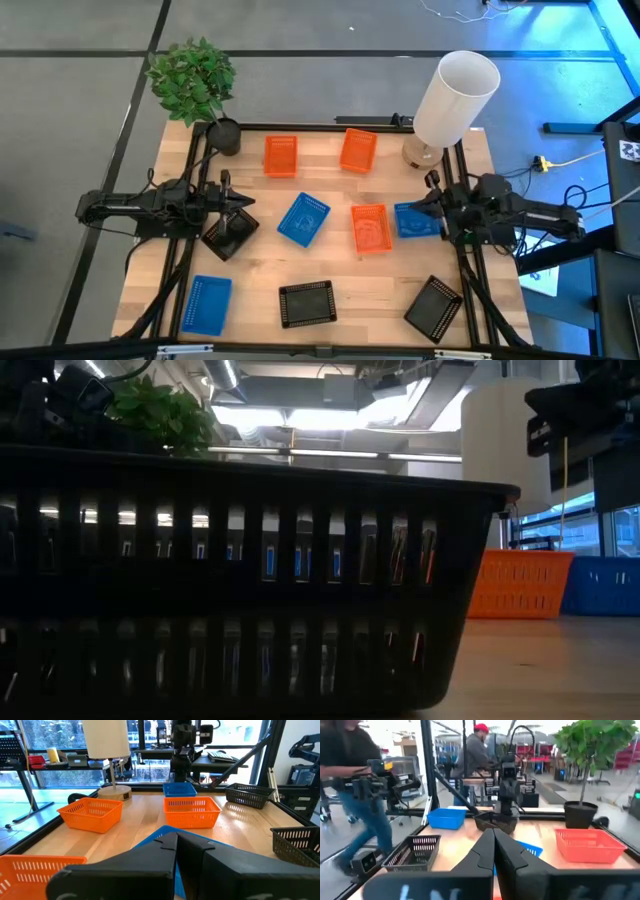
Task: Stack baskets by color
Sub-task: Stack the bottom right orange bin on the right orange bin
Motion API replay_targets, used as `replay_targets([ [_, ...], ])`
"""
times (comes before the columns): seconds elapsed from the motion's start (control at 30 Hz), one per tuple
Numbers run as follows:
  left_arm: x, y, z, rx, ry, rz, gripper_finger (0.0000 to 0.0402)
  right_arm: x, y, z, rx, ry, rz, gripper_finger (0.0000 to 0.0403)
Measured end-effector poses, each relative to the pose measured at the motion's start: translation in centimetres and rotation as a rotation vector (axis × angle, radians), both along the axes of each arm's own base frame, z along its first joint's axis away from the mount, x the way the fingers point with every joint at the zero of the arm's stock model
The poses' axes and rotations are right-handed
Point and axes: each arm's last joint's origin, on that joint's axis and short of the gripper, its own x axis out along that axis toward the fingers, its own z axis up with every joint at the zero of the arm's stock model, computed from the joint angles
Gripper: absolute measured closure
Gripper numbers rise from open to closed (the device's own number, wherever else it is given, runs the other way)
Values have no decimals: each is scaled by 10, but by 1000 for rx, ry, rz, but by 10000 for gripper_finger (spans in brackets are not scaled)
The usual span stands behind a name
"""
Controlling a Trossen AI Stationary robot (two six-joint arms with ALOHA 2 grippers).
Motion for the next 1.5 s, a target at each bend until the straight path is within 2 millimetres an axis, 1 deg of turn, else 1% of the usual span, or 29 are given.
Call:
replay_targets([
  [0.1, 0, 0, 0, 0, 0, 0, 401, 0, -3, 21, 27, 65, -86, 402],
  [0.27, 0, 0, 0, 0, 0, 0, 401, 7, -8, 61, 50, 257, -231, 402],
  [0.33, 0, 0, 0, 0, 0, 0, 401, 15, -9, 74, 65, 352, -263, 402],
  [0.47, 0, 0, 0, 0, 0, 0, 401, 41, -14, 93, 51, 574, -295, 403],
  [0.57, 0, 0, 0, 0, 0, 0, 401, 64, -17, 97, 51, 756, -295, 403],
  [0.63, 0, 0, 0, 0, 0, 0, 401, 78, -19, 98, 73, 841, -303, 402],
  [0.73, 0, 0, 0, 0, 1, 0, 401, 99, -21, 100, 88, 913, -302, 397],
  [0.87, 0, 0, 0, 0, 0, 0, 401, 120, -23, 102, 82, 992, -254, 380],
  [1.0, 0, 0, 0, 0, -3, 3, 401, 137, -25, 107, 81, 1022, -246, 354],
  [1.1, 0, 0, 2, 5, -5, 1, 401, 148, -27, 107, 76, 1033, -243, 325],
  [1.33, -1, 2, 3, 15, -2, 57, 401, 165, -29, 91, 16, 1101, -209, 242],
  [1.43, -1, 2, 3, 12, -3, 65, 401, 171, -30, 84, -65, 1126, -162, 217],
  [1.5, -1, 2, 3, -2, -4, 87, 401, 176, -30, 77, -115, 1151, -130, 208],
])
